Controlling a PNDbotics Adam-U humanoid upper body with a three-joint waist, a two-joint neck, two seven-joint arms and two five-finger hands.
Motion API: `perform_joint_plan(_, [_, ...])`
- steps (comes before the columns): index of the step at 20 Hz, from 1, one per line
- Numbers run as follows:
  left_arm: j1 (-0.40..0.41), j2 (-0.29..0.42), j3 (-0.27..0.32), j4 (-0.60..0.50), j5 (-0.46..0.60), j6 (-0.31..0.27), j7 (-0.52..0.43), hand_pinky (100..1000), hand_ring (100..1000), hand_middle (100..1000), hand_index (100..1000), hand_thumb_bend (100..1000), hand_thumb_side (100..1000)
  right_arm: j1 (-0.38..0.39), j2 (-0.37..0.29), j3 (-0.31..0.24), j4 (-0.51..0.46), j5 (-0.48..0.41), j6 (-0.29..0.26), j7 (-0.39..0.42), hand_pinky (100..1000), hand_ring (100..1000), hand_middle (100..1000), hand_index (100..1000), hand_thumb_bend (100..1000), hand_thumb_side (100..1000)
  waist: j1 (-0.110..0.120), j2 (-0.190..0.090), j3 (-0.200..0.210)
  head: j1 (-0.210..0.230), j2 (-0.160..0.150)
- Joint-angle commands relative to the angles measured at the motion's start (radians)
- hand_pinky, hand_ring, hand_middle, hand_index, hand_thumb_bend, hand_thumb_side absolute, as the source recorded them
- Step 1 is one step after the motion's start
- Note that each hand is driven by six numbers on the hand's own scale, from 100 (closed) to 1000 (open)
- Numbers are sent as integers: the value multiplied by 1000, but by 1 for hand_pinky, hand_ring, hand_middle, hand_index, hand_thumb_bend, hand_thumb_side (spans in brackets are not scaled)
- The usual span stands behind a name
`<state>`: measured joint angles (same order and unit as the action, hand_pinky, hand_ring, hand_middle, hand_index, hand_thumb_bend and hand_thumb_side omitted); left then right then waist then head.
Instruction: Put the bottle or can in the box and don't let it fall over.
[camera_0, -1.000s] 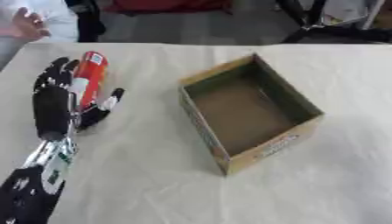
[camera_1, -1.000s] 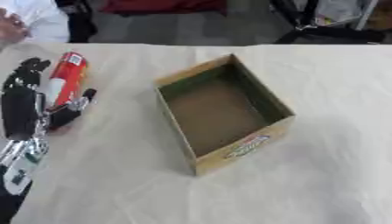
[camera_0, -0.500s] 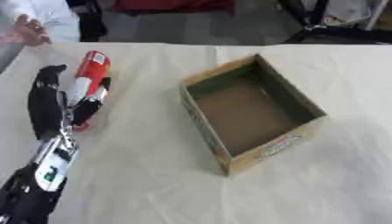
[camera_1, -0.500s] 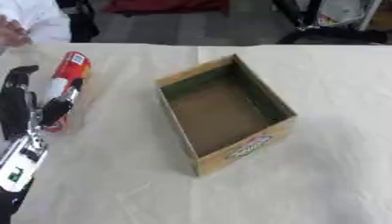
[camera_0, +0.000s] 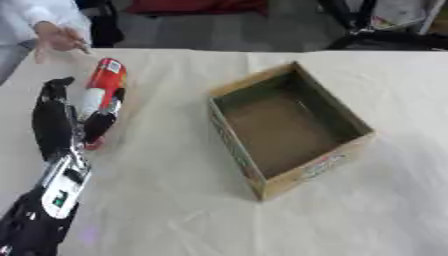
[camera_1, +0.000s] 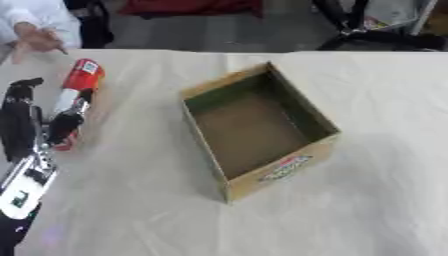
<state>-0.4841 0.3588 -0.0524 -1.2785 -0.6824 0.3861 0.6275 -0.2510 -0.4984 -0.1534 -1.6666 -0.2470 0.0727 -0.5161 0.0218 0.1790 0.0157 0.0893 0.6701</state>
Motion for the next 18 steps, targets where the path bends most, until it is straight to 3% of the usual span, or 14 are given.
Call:
perform_joint_plan(1, [-11,16,8,-5,2,5,-1,760,795,764,818,685,818,-11,-24,-6,-23,3,-2,2,881,840,830,873,157,746,-1,-12,-1,2,-10])
perform_joint_plan(18, [-1,14,7,31,-44,58,-59,743,768,765,836,698,803,-9,-22,-6,-23,3,-2,1,882,840,828,872,148,752,0,-11,-2,-1,-15])
